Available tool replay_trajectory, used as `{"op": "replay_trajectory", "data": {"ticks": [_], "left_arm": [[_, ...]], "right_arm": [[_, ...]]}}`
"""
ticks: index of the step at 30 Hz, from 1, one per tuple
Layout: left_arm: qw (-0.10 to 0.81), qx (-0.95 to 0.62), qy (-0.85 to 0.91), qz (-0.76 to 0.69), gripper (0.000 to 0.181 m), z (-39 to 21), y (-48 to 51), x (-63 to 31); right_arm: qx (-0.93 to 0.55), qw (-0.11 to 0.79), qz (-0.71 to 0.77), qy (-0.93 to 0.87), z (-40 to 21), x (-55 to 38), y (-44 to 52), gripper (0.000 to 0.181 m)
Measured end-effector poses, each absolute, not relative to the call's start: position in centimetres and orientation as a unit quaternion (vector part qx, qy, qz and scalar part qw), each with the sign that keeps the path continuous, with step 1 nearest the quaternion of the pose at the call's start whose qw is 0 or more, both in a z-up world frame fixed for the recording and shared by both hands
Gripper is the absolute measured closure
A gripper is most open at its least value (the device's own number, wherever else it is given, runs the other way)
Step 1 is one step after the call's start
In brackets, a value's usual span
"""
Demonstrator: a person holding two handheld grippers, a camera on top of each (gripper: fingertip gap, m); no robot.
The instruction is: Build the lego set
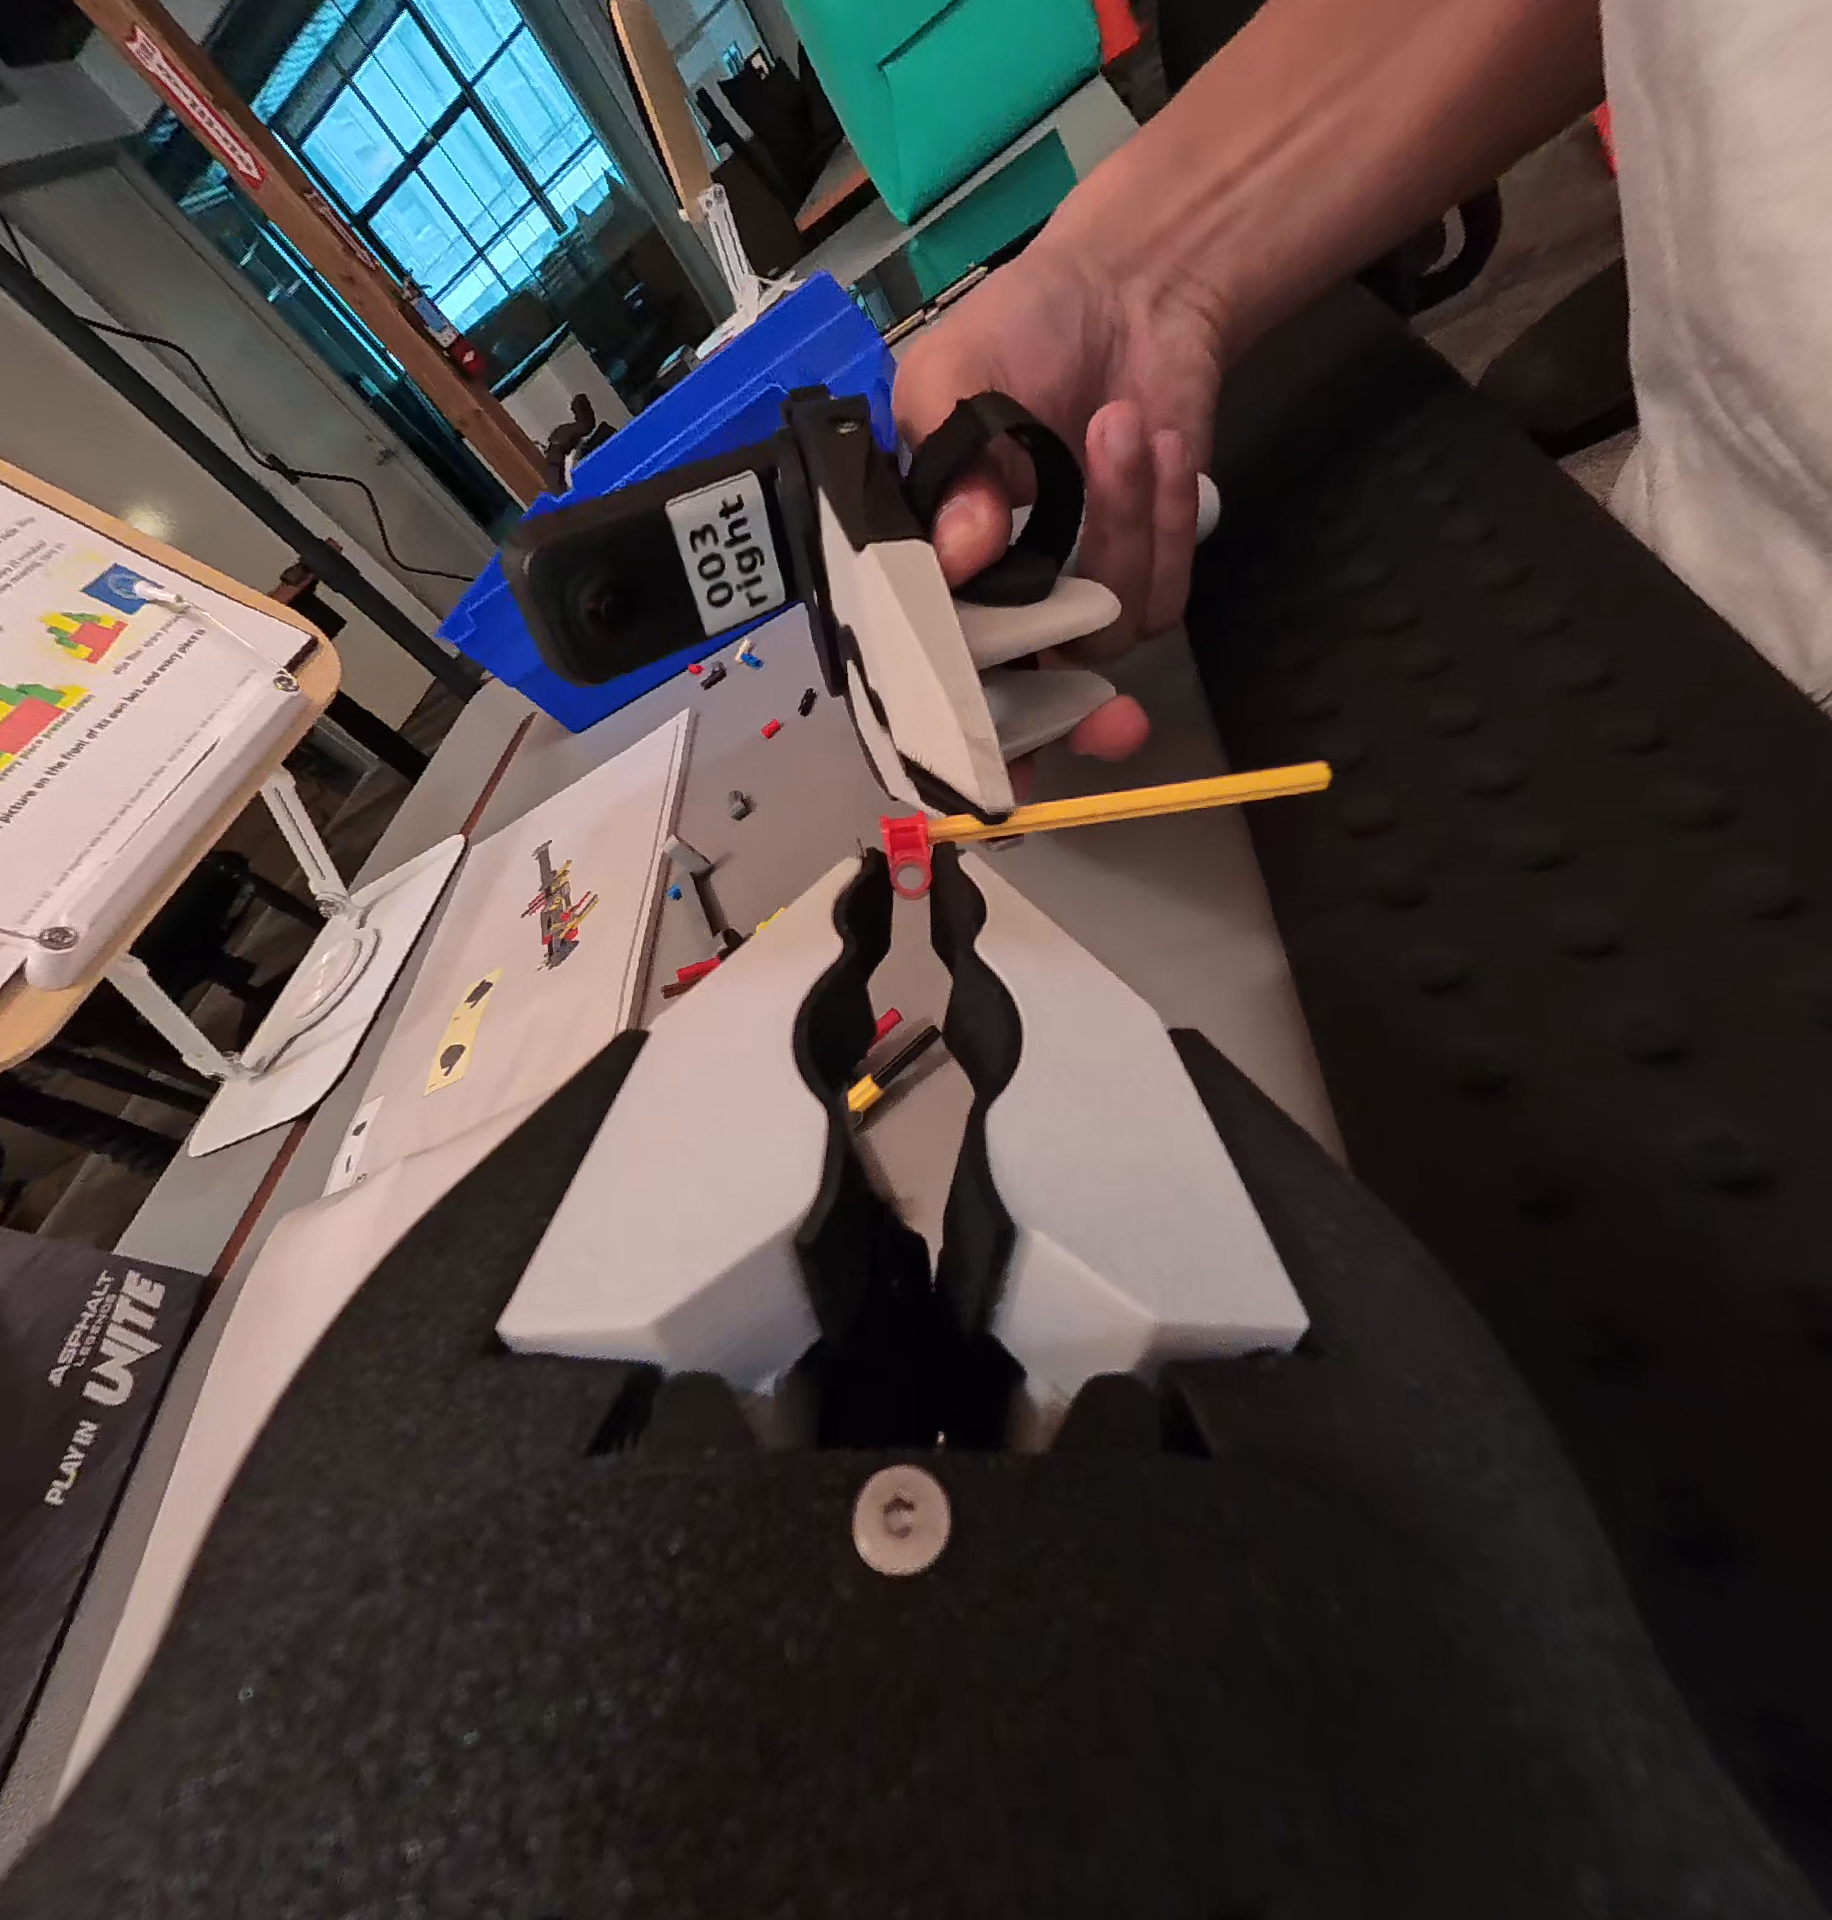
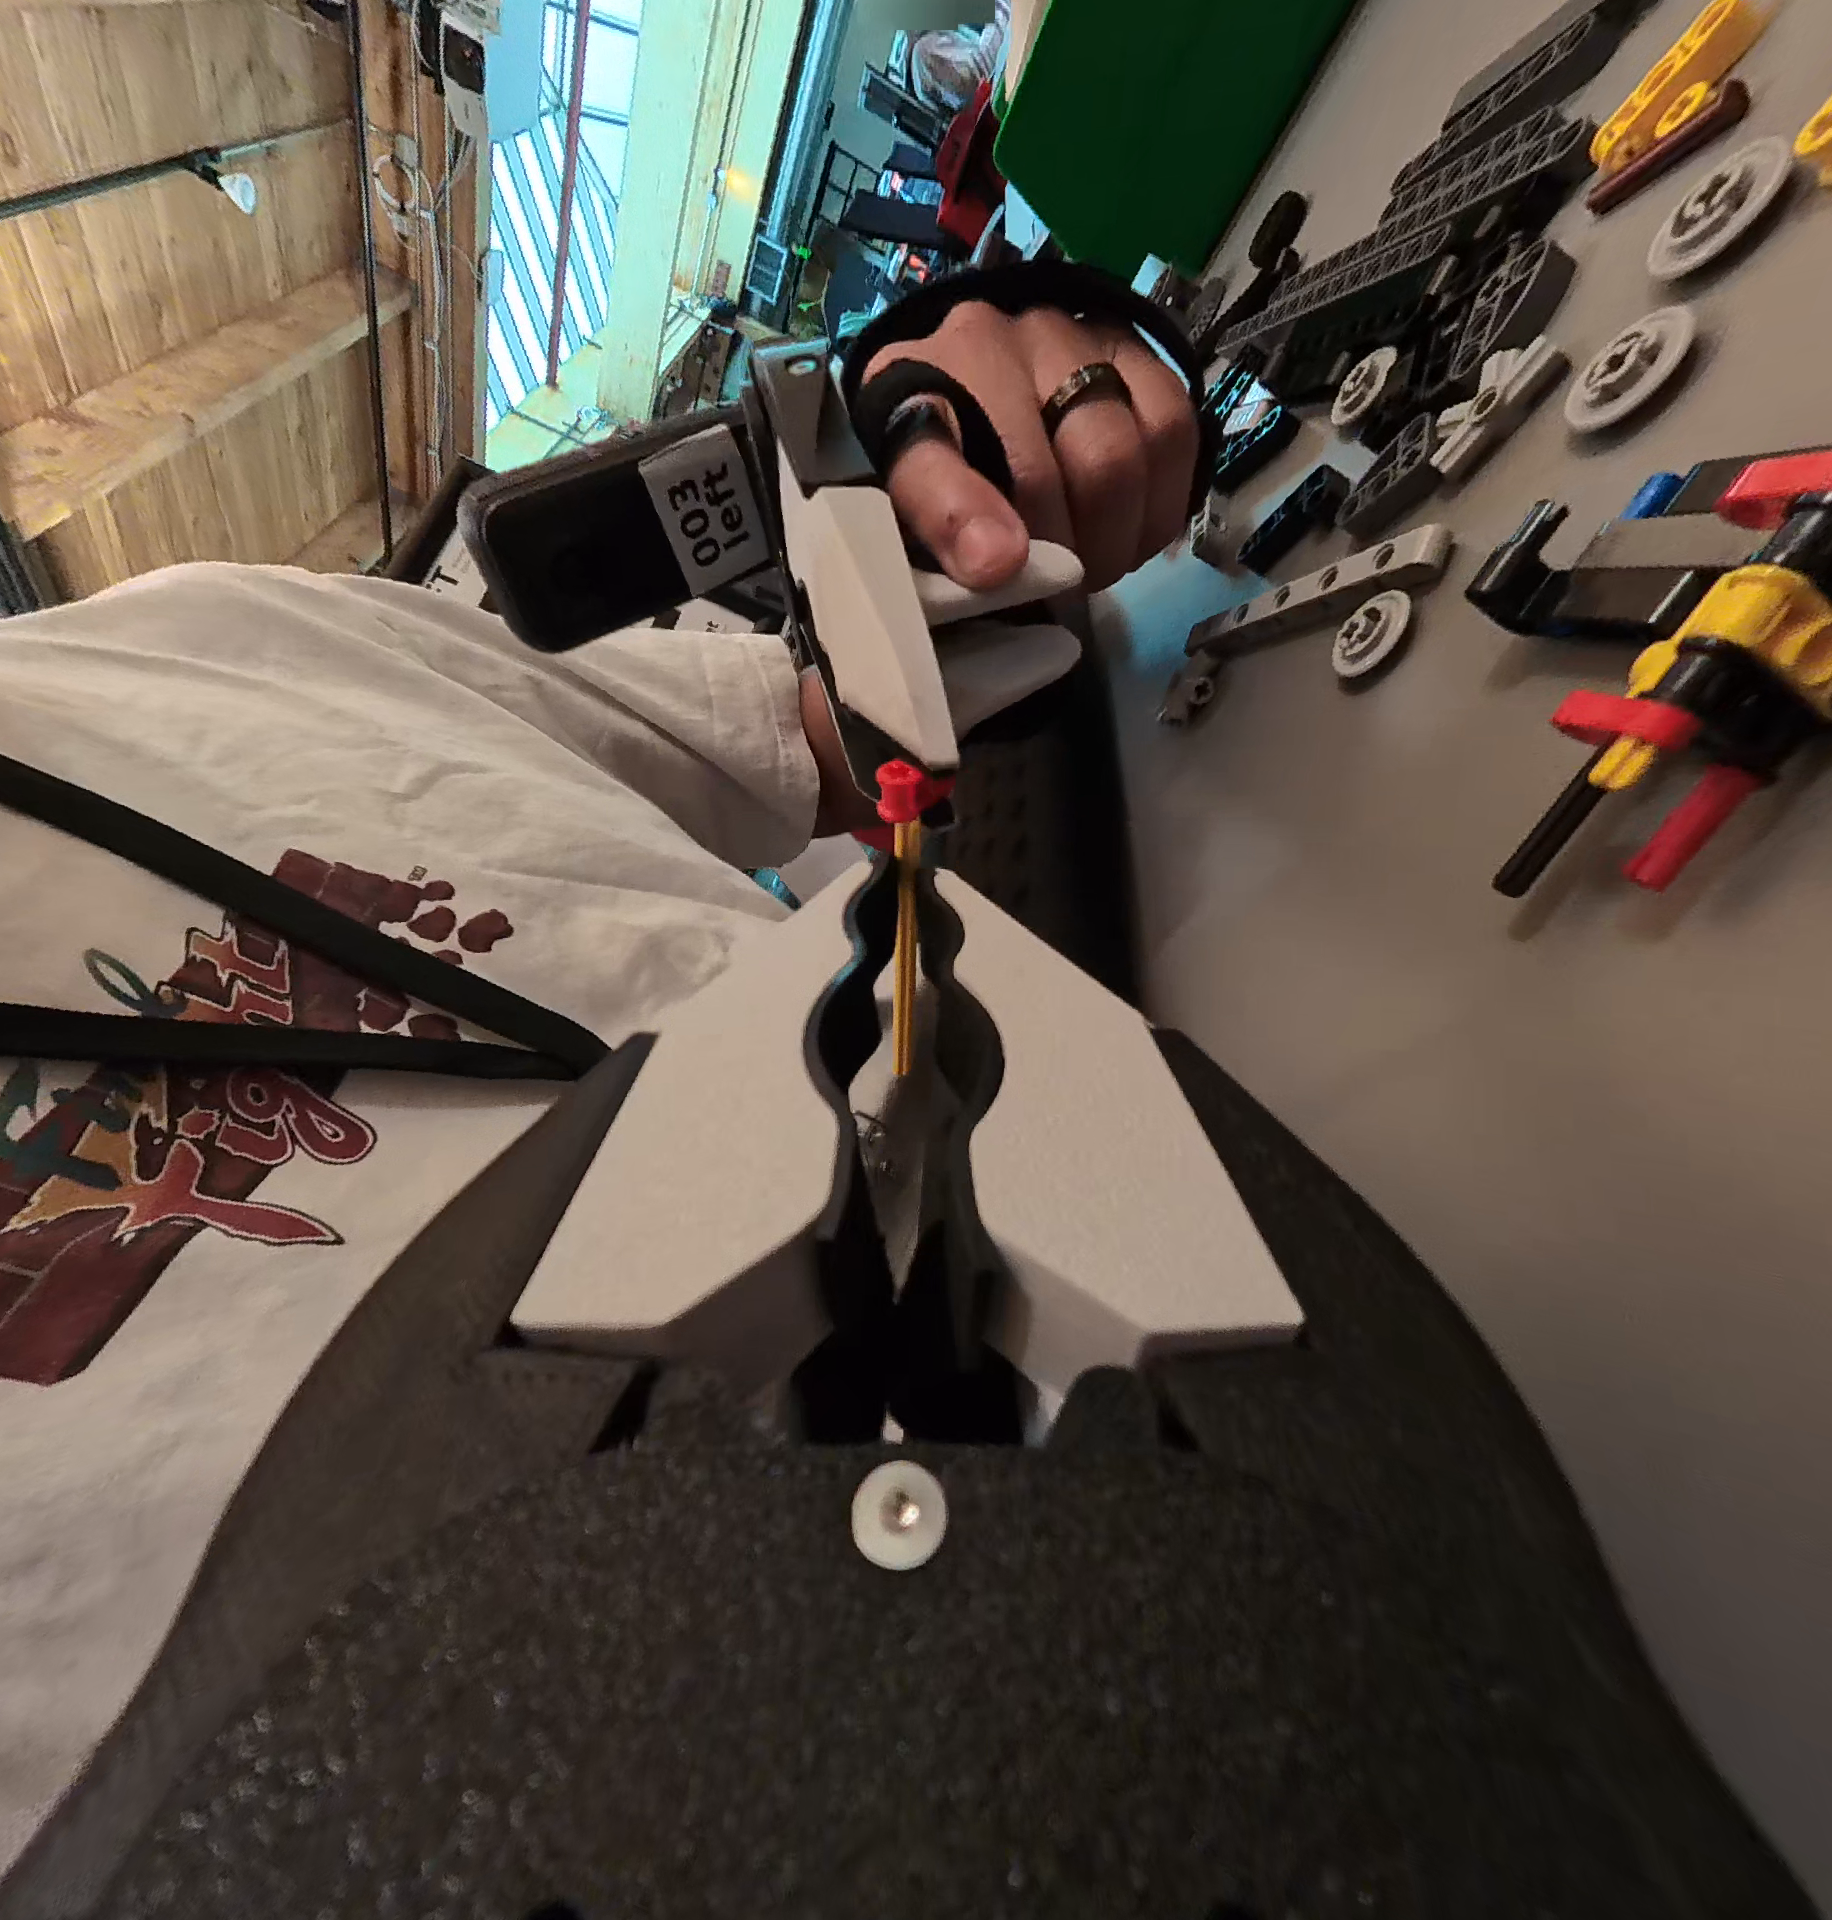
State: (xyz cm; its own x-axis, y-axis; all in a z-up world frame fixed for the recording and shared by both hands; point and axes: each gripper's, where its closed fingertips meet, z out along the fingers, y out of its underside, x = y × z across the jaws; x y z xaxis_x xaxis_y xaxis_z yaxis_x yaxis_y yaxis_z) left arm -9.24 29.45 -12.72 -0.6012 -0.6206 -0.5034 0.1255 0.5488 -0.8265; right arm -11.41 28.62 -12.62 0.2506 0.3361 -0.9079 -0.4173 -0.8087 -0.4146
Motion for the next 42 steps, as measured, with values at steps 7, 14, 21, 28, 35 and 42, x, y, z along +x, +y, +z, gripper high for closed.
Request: {"op": "replay_trajectory", "data": {"ticks": [7, 14, 21, 28, 35, 42], "left_arm": [[0.408, -0.151, 0.801, -0.411, 0.175, -14.3, 29.0, -9.1], [0.39, -0.22, 0.808, -0.383, 0.175, -15.9, 30.6, -8.2], [0.357, -0.233, 0.822, -0.378, 0.175, -16.8, 29.7, -8.8], [0.39, -0.251, 0.809, -0.361, 0.175, -16.5, 31.0, -8.2], [0.394, -0.247, 0.815, -0.347, 0.175, -17.1, 30.9, -8.4], [0.389, -0.256, 0.813, -0.349, 0.175, -17.1, 31.0, -8.2]], "right_arm": [[-0.732, 0.27, 0.625, 0.026, -14.1, -11.8, 28.5, 0.18], [-0.815, 0.285, 0.505, 0.0, -17.1, -9.9, 29.2, 0.179], [-0.914, 0.273, 0.271, -0.129, -18.6, -6.7, 28.2, 0.179], [-0.938, 0.263, 0.097, -0.202, -21.1, -6.6, 28.5, 0.179], [-0.918, 0.328, 0.016, -0.222, -20.6, -6.2, 27.6, 0.163], [-0.907, 0.359, -0.002, -0.219, -21.2, -6.0, 27.3, 0.178]]}}
